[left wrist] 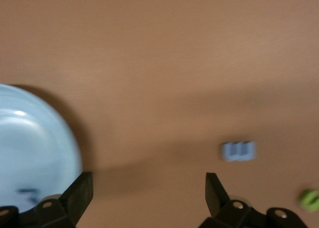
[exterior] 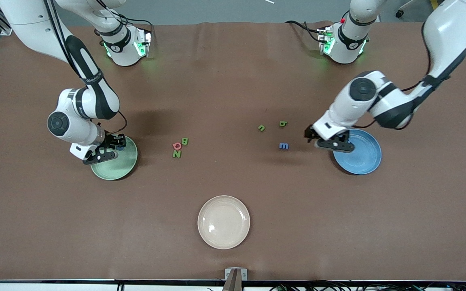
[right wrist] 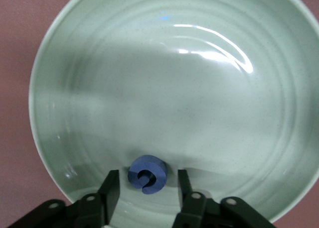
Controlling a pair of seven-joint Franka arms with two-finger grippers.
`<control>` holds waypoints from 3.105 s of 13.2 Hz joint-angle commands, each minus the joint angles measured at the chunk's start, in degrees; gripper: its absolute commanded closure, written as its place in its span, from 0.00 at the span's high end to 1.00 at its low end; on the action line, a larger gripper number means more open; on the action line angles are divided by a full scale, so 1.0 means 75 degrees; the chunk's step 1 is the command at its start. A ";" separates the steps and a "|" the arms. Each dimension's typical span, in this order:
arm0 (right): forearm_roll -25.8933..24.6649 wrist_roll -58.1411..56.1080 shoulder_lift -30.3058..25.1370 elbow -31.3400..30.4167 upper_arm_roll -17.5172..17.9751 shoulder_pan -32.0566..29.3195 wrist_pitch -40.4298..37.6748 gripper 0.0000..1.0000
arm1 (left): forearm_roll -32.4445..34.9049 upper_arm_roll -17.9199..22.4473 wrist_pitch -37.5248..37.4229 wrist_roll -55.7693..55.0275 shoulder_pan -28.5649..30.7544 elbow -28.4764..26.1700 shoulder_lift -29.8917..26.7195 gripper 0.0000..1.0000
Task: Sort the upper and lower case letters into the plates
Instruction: 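Grasp the green N with the right gripper while the left gripper grasps the m, then carry the N to the green plate while the left gripper carries m to blue plate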
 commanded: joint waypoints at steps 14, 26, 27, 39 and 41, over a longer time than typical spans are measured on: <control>0.0650 0.5090 0.0364 0.1225 0.0016 0.2705 0.0414 1.00 | -0.0540 0.2611 0.0635 -0.1940 -0.3586 0.1160 0.0507 0.90; 0.0662 0.5703 0.1245 0.1542 0.0004 0.3246 0.1343 0.64 | -0.0412 0.2834 0.0871 -0.1718 -0.3727 0.1125 0.0647 0.50; 0.0650 0.5703 0.1257 0.1542 0.0004 0.3257 0.1343 0.64 | -0.0411 0.2834 0.0871 -0.1718 -0.3739 0.1137 0.0648 0.45; 0.0592 0.5610 0.1223 0.1600 -0.0054 0.3187 0.0866 0.00 | -0.0247 0.2661 0.0744 -0.0770 -0.3238 0.1102 0.0156 0.14; 0.0545 0.5574 0.0942 0.1903 -0.0078 0.3048 -0.0163 0.00 | -0.0247 0.1679 -0.0144 -0.0152 -0.2105 0.1102 0.0144 0.14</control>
